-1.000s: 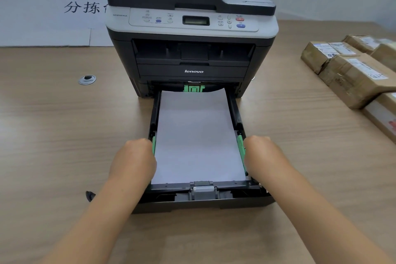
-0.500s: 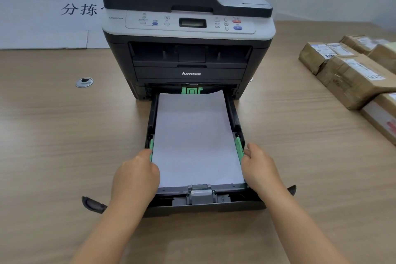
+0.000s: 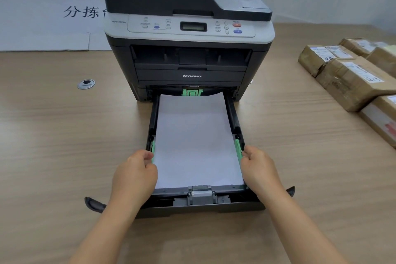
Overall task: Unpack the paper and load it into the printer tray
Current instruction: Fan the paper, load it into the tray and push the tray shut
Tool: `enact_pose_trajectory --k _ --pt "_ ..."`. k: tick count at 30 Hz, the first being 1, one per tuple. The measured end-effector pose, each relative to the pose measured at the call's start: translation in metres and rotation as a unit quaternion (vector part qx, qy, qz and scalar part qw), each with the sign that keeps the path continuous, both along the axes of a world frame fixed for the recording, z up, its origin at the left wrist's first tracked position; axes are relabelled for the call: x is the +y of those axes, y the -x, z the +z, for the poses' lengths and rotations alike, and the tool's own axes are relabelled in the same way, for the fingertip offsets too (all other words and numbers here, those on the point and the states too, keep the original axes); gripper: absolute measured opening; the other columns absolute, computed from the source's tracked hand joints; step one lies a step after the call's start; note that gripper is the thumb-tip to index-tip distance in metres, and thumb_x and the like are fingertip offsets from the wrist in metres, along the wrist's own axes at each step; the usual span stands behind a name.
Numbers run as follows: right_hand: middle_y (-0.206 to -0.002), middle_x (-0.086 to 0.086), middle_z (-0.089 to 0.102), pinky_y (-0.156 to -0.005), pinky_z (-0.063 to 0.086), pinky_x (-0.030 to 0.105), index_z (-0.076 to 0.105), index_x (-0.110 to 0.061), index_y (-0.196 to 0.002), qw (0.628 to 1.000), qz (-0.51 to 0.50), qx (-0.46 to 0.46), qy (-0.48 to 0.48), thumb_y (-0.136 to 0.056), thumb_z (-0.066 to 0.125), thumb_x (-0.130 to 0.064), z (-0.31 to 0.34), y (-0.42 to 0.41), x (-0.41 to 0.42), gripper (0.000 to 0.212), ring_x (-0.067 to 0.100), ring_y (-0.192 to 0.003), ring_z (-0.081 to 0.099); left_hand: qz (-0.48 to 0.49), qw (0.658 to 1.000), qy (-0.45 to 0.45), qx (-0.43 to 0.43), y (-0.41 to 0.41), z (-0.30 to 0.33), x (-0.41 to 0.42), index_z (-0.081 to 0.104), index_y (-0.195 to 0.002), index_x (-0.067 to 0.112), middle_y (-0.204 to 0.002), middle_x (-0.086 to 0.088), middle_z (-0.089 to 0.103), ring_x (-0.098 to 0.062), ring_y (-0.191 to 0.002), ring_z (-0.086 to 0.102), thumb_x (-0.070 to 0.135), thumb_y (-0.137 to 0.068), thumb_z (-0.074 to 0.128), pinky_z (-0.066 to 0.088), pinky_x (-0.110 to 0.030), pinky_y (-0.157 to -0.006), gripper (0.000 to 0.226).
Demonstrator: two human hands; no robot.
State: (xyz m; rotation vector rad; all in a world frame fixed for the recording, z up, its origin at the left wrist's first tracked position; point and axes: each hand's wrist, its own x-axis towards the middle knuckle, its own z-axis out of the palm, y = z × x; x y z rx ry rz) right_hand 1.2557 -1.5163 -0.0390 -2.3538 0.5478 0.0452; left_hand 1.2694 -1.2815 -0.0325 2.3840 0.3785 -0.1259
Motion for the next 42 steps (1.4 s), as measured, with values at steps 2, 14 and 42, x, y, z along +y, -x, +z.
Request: enact_pose_trajectory --k 2,14,42 --pt "-0.065 0.01 0.039 -0.052 0.018 0.031 0.037 -0.005 -0.068 1.0 0.005 0.001 0.006 -0.087 0.035 0.003 0.001 0.0 0.0 0.02 0.021 -0.061 0.031 0.001 1.0 -0.003 0.0 0.001 -0.001 0.0 0.058 -0.124 0.014 -0.118 -0.005 0.068 -0.026 -0.104 0.06 0.005 -0.087 0.043 0.042 -0.03 -0.079 0.041" --pt "-0.107 0.015 0.068 -0.079 0.052 0.036 0.047 0.004 -0.13 0.972 0.071 -0.08 0.211 -0.094 0.04 -0.01 0.005 0.022 0.015 0.04 0.033 -0.096 0.065 -0.134 0.944 -0.248 -0.172 0.021 -0.006 -0.005 0.07 -0.089 -0.001 -0.075 -0.015 0.071 -0.034 -0.062 0.064 -0.004 -0.073 0.065 0.05 -0.035 -0.048 0.017" --pt "-0.161 0.001 0.001 -0.116 0.014 0.046 0.009 -0.016 -0.151 0.884 0.091 -0.277 0.365 -0.092 0.027 -0.053 -0.088 0.111 0.019 0.071 0.02 -0.149 0.004 -0.138 0.839 -0.38 -0.364 0.089 -0.102 0.007 0.006 -0.152 0.005 -0.162 -0.016 0.0 -0.032 -0.15 0.002 0.055 -0.094 0.02 0.01 -0.054 -0.116 0.077"
